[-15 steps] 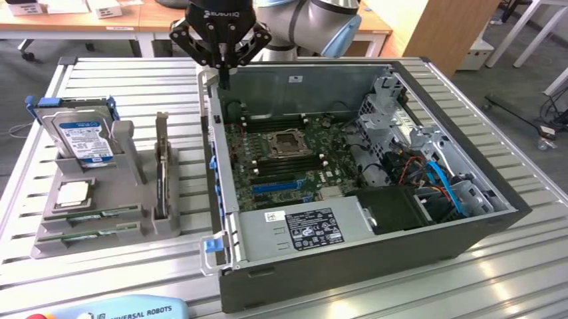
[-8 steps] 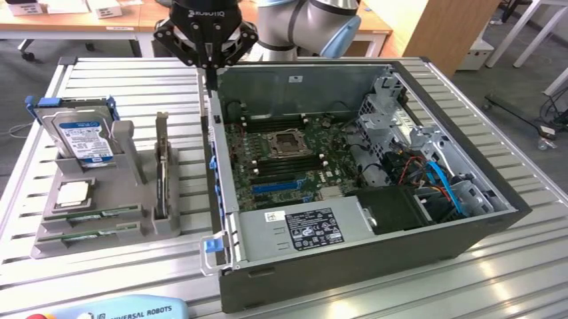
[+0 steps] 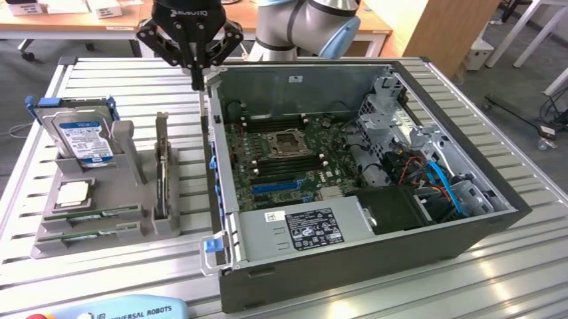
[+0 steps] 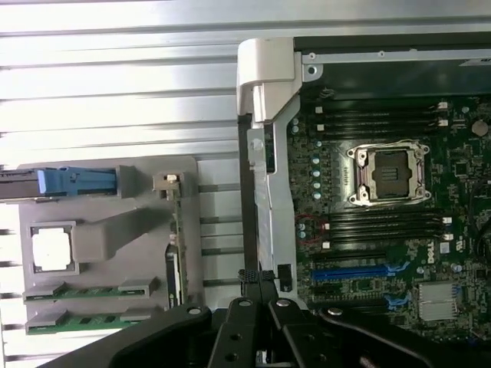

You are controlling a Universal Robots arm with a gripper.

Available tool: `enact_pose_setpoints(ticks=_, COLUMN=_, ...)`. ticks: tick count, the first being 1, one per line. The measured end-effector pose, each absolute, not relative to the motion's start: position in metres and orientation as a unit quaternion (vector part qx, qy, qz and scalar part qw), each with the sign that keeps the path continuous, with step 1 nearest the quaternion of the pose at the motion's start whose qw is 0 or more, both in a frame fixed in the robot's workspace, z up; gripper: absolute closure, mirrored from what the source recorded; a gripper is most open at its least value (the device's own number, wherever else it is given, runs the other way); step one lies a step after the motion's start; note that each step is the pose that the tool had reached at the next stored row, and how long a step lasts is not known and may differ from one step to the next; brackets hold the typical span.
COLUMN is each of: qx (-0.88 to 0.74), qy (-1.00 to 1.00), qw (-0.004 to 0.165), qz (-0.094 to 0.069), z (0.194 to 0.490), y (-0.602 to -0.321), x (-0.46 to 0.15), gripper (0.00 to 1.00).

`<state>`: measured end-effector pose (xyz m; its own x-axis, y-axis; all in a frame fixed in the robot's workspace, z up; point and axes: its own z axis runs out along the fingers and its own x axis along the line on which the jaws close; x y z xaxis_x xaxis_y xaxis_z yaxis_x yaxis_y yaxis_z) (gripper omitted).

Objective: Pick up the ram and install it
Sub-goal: 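Reach for the ram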

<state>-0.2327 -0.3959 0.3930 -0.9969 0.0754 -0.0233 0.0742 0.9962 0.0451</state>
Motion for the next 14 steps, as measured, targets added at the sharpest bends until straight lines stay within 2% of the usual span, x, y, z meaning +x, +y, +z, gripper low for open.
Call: enact_pose_setpoints(ticks=14, qx=0.037, qy=0.999, qw=0.013, qz=0.022, z=0.393, y=-0.395, x=-0.268, gripper=0.9)
